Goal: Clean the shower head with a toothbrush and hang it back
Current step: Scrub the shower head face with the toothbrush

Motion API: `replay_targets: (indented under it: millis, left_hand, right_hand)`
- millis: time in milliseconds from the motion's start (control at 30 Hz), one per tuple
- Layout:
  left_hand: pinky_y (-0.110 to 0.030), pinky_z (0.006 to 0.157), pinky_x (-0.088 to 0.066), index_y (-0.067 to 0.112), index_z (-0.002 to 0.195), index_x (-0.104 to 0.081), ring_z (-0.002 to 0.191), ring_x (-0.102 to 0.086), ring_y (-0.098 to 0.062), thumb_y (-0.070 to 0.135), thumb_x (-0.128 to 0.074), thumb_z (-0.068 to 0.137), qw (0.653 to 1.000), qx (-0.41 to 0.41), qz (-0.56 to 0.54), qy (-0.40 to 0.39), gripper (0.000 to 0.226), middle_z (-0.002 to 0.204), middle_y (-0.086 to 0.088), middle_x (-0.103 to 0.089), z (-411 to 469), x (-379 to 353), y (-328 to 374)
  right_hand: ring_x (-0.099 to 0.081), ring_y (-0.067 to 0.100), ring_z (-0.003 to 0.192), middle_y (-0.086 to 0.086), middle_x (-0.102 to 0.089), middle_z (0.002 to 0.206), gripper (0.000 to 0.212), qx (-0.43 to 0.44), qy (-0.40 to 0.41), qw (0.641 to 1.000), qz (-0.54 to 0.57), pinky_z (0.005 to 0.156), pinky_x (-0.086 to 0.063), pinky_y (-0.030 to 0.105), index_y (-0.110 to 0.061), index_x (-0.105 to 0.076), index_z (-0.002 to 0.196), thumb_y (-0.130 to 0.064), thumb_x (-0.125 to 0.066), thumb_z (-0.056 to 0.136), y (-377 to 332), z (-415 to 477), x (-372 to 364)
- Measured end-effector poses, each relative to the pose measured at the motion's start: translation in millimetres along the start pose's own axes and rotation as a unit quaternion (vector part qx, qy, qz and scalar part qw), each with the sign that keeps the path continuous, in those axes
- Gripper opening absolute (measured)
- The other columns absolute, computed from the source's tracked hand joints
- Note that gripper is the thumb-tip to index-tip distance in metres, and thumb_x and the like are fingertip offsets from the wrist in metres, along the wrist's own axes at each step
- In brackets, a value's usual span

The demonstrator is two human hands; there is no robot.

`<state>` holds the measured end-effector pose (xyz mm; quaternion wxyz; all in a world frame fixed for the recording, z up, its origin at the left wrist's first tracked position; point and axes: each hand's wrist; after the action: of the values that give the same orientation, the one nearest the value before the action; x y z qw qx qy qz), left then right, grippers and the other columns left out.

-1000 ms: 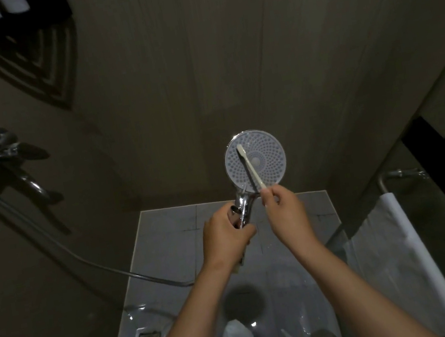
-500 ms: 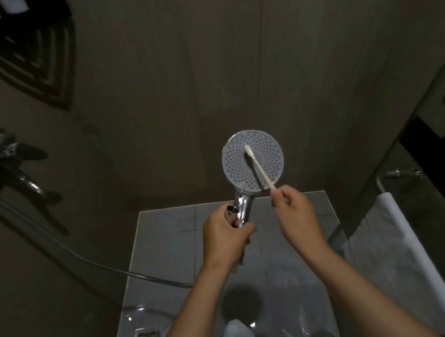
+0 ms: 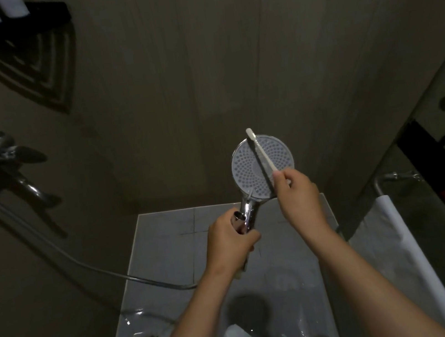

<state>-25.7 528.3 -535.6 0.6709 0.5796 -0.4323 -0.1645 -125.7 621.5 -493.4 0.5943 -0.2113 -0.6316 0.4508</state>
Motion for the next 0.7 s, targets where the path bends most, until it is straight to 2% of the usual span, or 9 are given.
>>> replay_targets:
  millis: [133, 200, 267, 333, 400, 500, 633, 700]
  left_hand:
    - [-0.039, 0.048, -0.052, 0.019, 0.055, -0.044, 0.041, -0.051, -0.01, 0.0, -0.071, 0.061, 1.0, 0.01, -0.007, 0.005, 0.033, 0.046, 0.007, -0.049, 1, 0, 0]
    - [-0.039, 0.049, -0.052, 0.017, 0.057, -0.044, 0.043, -0.053, -0.014, 0.001, -0.071, 0.062, 1.0, 0.016, -0.011, 0.007, 0.032, 0.05, 0.001, -0.051, 2, 1, -1]
    - [-0.039, 0.049, -0.053, 0.019, 0.058, -0.045, 0.045, -0.056, -0.016, 0.001, -0.071, 0.063, 1.0, 0.021, -0.017, 0.009, 0.032, 0.053, -0.002, -0.054, 3, 2, 0]
    - [-0.038, 0.049, -0.053, 0.021, 0.058, -0.047, 0.046, -0.058, -0.017, -0.001, -0.07, 0.064, 0.999, 0.023, -0.025, 0.009, 0.032, 0.052, 0.002, -0.056, 3, 3, 1]
    - [-0.033, 0.047, -0.051, 0.022, 0.056, -0.047, 0.045, -0.057, -0.016, -0.003, -0.07, 0.064, 0.999, 0.023, -0.028, 0.011, 0.035, 0.048, 0.006, -0.054, 1, 3, 2]
    - [-0.024, 0.043, -0.048, 0.022, 0.056, -0.045, 0.048, -0.057, -0.018, -0.003, -0.07, 0.065, 1.0, 0.017, -0.025, 0.004, 0.037, 0.05, 0.004, -0.052, -1, 3, 4]
    - [-0.029, 0.046, -0.05, 0.022, 0.055, -0.044, 0.046, -0.056, -0.017, -0.002, -0.07, 0.064, 0.999, 0.017, -0.029, 0.0, 0.037, 0.048, 0.006, -0.051, -1, 1, 5]
    - [-0.026, 0.043, -0.048, 0.023, 0.053, -0.043, 0.044, -0.055, -0.016, -0.004, -0.07, 0.064, 0.999, 0.018, -0.036, 0.002, 0.039, 0.044, 0.008, -0.05, -2, 1, 6]
  right_hand:
    - [-0.045, 0.012, 0.056, -0.002, -0.05, 0.06, 0.034, 0.016, -0.035, 0.999, 0.023, 0.054, -0.032, 0.031, -0.019, -0.051, 0.069, -0.031, -0.042, 0.099, 2, -8, 12]
    - [-0.046, 0.011, 0.055, -0.002, -0.052, 0.06, 0.029, 0.01, -0.061, 0.998, 0.001, 0.052, -0.033, 0.029, -0.021, -0.057, 0.076, -0.033, -0.042, 0.098, 7, -14, 17]
    - [-0.047, 0.01, 0.054, -0.003, -0.052, 0.058, 0.03, 0.0, -0.065, 0.997, -0.052, 0.049, -0.031, 0.027, -0.023, -0.054, 0.073, -0.035, -0.042, 0.098, 11, -16, 18]
    - [-0.05, 0.013, 0.057, -0.004, -0.053, 0.059, 0.033, 0.003, -0.049, 0.993, -0.111, 0.05, -0.032, 0.027, -0.024, -0.049, 0.069, -0.04, -0.042, 0.097, 14, -16, 16]
    - [-0.052, 0.016, 0.059, -0.005, -0.055, 0.06, 0.032, 0.008, -0.029, 0.989, -0.144, 0.049, -0.031, 0.026, -0.023, -0.05, 0.072, -0.042, -0.041, 0.097, 15, -12, 17]
    - [-0.051, 0.021, 0.063, -0.001, -0.055, 0.065, 0.031, 0.006, 0.0, 0.986, -0.167, 0.048, -0.027, 0.025, -0.021, -0.053, 0.079, -0.041, -0.04, 0.097, 12, -2, 20]
    - [-0.044, 0.025, 0.069, 0.001, -0.051, 0.072, 0.032, -0.014, 0.033, 0.984, -0.177, 0.057, -0.029, 0.031, -0.017, -0.058, 0.086, -0.041, -0.04, 0.098, 6, 12, 26]
    - [-0.04, 0.024, 0.068, 0.001, -0.049, 0.07, 0.031, -0.015, 0.038, 0.984, -0.172, 0.056, -0.026, 0.031, -0.016, -0.056, 0.084, -0.039, -0.04, 0.098, 4, 15, 27]
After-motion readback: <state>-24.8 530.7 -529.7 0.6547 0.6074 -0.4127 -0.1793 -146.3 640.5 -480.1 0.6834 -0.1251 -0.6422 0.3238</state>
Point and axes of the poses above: each hand's wrist, its own z-axis towards the middle knuckle, its own x-axis out of the back of the hand, y = z × x
